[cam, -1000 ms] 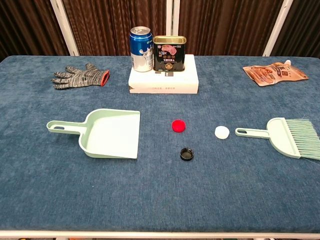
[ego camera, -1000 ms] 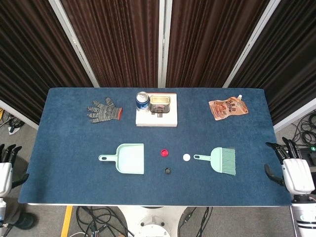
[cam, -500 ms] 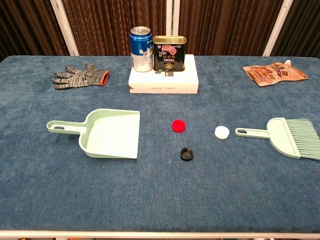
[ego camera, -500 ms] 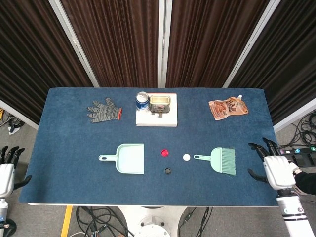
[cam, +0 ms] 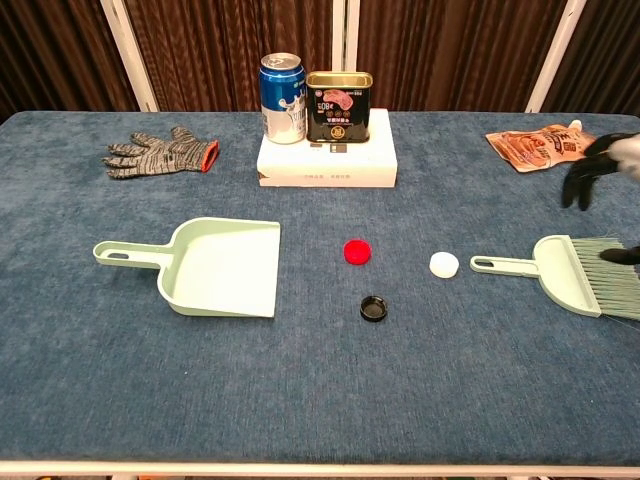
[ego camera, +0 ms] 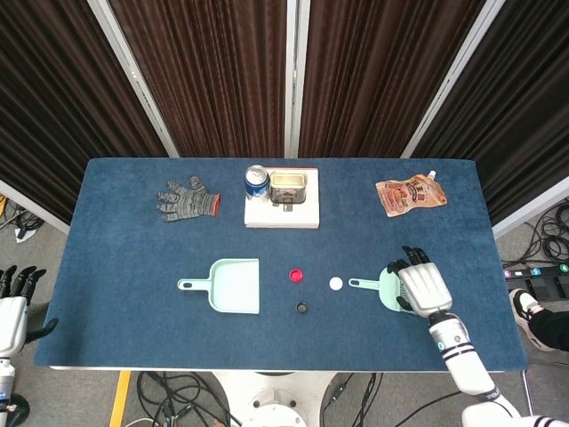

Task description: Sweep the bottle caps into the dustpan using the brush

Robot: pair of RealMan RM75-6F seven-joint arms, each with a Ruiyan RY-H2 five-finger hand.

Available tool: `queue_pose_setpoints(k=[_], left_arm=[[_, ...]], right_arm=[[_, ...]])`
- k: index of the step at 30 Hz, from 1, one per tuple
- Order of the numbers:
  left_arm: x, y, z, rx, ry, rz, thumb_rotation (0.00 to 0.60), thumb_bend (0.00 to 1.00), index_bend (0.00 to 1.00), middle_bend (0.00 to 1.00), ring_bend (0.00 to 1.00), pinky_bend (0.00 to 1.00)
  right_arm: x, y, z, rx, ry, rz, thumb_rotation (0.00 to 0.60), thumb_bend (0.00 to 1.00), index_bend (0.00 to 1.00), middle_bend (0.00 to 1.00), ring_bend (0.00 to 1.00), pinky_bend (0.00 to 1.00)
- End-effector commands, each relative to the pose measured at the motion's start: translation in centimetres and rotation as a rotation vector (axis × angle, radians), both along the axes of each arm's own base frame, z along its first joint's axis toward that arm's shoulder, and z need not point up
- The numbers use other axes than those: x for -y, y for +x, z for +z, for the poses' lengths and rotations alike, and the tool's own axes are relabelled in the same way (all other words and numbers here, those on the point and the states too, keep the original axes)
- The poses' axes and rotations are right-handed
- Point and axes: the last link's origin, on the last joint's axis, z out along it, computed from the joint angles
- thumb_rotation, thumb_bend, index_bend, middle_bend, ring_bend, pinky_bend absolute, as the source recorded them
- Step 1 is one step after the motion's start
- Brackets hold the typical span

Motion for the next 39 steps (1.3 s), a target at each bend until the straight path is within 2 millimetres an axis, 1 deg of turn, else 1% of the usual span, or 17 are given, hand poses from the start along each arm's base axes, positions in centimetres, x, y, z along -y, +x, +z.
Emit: queue_pose_setpoints(k=[1,4,9,13,22,27,31,39], left_arm=[[0.0,-0.1,-0.1,0.003,-0.004,0.001,0.6,0.16,0.17,0.13,0.02,0.04],[0.0,-0.1,-0.2,0.005,-0.009,0.005,0.6,0.16,0.17,0.13,0.02,0.04],[0.0,-0.3,-0.4,0.007,-0.015,0.006,0.6,0.16,0.17,0.13,0.02,0.04],[-0.1,-0.4,-0.4,0.008,-0.013,0.007,0.6,0.16,0.17,0.13,0.02,0.04],[-0.2,-0.7,-0.6,0.016,-0.018,0.011,0.6,0.16,0.17,0.13,0.02,0.04],[-0.1,-0.9,-0.6,0.018,-0.017,0.013,0.6,0.16,0.17,0.13,0.02,0.04],[-0.2,-0.9,-0.7,0.023,-0.02,0.014,0.6,0.16,0.17,0.13,0.02,0.04],[-0.1,-1.1,-0.7,0.024,-0.016,0.015,0.6,0.16,0.17,0.13,0.02,0.04]], right_arm=[[1.4,1.2,-2.9,-0.077,0.041,0.034,0.6,0.09,0.39,0.4,0.1,0.15],[1.8,1.2,-4.1,-0.107,0.059,0.033,0.6,0.09,0.4,0.4,0.1,0.15],[2.4,1.3,-5.9,-0.128,0.075,0.024,0.6,0.13,0.4,0.41,0.1,0.15],[2.4,1.6,-6.8,-0.141,0.082,0.036,0.6,0.14,0.41,0.43,0.12,0.15],[2.5,1.8,-7.7,-0.173,0.105,0.037,0.6,0.16,0.41,0.44,0.12,0.15],[2.6,1.6,-7.9,-0.183,0.108,0.028,0.6,0.17,0.41,0.44,0.12,0.15],[2.6,1.6,-8.0,-0.186,0.11,0.026,0.6,0.2,0.42,0.44,0.12,0.15],[2.9,1.8,-8.4,-0.18,0.118,0.018,0.6,0.22,0.42,0.46,0.14,0.15]])
